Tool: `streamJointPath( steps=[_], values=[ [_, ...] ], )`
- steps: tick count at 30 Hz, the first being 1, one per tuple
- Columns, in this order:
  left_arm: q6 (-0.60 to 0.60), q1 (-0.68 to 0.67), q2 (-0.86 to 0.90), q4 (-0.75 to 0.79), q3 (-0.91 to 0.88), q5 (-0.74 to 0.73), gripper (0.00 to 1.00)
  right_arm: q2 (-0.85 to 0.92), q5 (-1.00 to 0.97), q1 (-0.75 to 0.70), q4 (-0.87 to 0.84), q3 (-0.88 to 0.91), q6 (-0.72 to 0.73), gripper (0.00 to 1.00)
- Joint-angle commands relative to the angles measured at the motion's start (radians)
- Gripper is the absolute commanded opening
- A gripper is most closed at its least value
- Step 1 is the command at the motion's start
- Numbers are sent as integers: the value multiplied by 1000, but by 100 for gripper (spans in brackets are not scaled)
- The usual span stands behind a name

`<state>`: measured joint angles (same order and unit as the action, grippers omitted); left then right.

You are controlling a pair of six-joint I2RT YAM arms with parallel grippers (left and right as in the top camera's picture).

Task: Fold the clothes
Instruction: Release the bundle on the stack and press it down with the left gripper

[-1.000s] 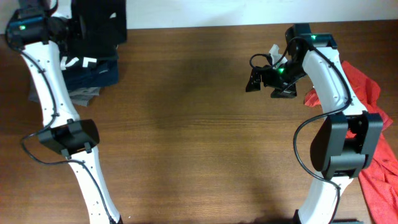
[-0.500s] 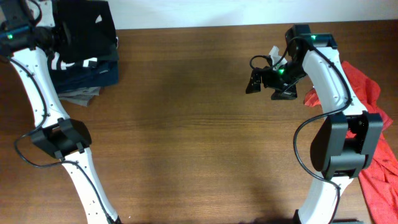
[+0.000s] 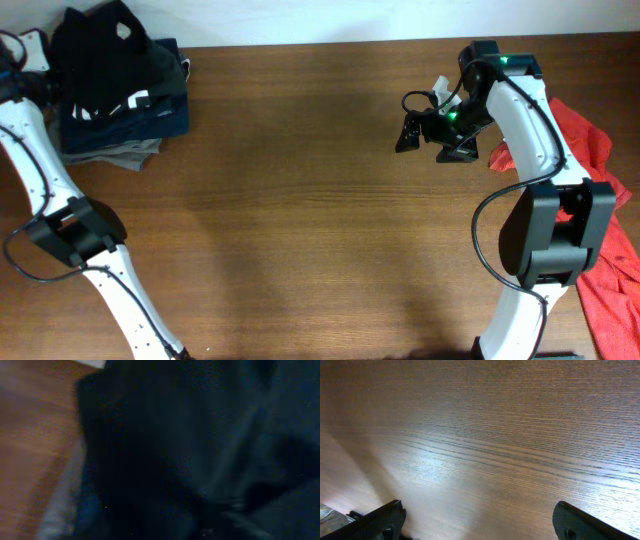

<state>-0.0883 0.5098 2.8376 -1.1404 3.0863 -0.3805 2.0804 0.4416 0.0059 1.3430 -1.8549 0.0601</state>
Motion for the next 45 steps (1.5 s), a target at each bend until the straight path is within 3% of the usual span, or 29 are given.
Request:
streamJointPath(
  steps=[1, 3, 4, 11, 14, 20, 22, 24, 26, 29, 39, 45],
  values=[
    [-2, 11, 5, -5, 4, 9, 79, 4, -9, 0, 3, 6, 1, 99],
    [-2, 10, 0, -4, 11, 2, 96, 4, -9, 0, 3, 6, 1, 99],
    [-2, 8, -3, -4, 16, -2, 99, 4, -9, 0, 3, 6, 1, 99],
    [-1, -2, -100, -4, 26, -22, 99, 4, -9, 0, 3, 6, 1, 99],
    [-2, -15, -164, 4, 26, -62, 84, 4, -9, 0, -4, 6, 1, 99],
    [-2, -63, -292, 42, 26, 13, 81, 4, -9, 0, -15, 6, 0, 99],
    [-2, -85, -320, 51, 26, 77, 73, 4, -9, 0, -17, 6, 0, 98],
    [-2, -108, -328, 69, 26, 92, 53, 4, -10, 0, -23, 6, 0, 99],
    [-2, -134, -320, 104, 20, 108, 21, 4, -9, 0, -38, 6, 0, 99],
    [-2, -169, -293, 172, -8, 193, 3, 4, -9, 0, -50, 6, 1, 99],
    [-2, -191, -75, 438, -58, 341, 1, 4, -9, 0, -29, 6, 0, 99],
    [-2, -191, 86, 531, -58, 362, 7, 4, -9, 0, -23, 6, 1, 99]
  ],
)
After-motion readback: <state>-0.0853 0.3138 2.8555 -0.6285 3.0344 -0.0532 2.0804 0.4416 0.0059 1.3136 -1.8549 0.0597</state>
